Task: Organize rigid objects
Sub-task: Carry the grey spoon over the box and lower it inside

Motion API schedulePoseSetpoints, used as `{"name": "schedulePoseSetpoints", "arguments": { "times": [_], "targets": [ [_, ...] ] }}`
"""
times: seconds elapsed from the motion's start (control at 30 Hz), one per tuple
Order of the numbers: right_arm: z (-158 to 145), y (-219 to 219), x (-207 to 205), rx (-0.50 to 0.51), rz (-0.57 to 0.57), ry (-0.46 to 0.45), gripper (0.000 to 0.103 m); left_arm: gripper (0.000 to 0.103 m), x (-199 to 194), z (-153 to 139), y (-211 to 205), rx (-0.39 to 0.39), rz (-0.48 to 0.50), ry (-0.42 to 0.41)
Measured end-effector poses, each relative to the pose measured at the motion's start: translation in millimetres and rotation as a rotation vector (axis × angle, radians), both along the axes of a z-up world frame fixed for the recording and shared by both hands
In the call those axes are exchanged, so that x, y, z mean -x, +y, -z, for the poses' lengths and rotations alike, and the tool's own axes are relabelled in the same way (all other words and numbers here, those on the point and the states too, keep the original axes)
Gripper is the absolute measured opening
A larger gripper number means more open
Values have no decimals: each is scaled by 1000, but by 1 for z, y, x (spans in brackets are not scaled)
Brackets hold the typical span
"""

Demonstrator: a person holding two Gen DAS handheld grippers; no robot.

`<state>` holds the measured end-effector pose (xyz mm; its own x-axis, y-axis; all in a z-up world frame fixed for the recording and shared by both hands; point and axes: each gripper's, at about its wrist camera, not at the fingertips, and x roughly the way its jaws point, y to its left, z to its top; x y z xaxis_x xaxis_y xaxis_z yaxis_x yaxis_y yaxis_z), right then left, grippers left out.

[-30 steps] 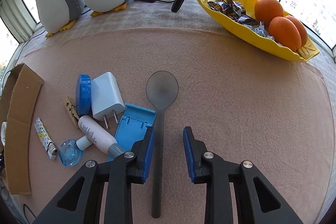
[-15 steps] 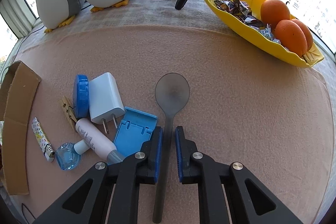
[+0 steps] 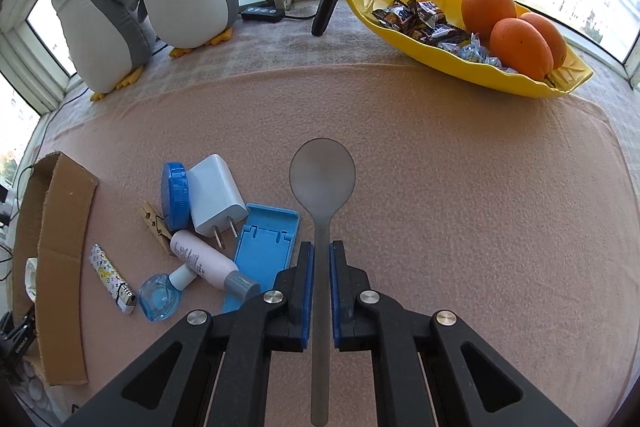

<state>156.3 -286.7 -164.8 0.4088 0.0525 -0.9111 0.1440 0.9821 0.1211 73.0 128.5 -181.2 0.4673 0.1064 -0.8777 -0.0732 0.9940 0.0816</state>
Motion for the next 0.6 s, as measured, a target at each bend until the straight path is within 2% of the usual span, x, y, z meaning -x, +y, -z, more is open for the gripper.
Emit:
{"name": "schedulePoseSetpoints", "arguments": {
  "times": [0.2, 0.4, 0.6],
  "targets": [
    [-35, 21, 9, -49, -26, -65, 7, 59, 1, 0, 0, 8, 2, -6],
    [-65, 70, 15, -96, -111, -132, 7, 59, 2, 0, 2, 17, 2, -12],
    [-83, 126, 13, -176, -199, -168, 7, 59, 3, 0, 3, 22, 4, -18]
  ]
}}
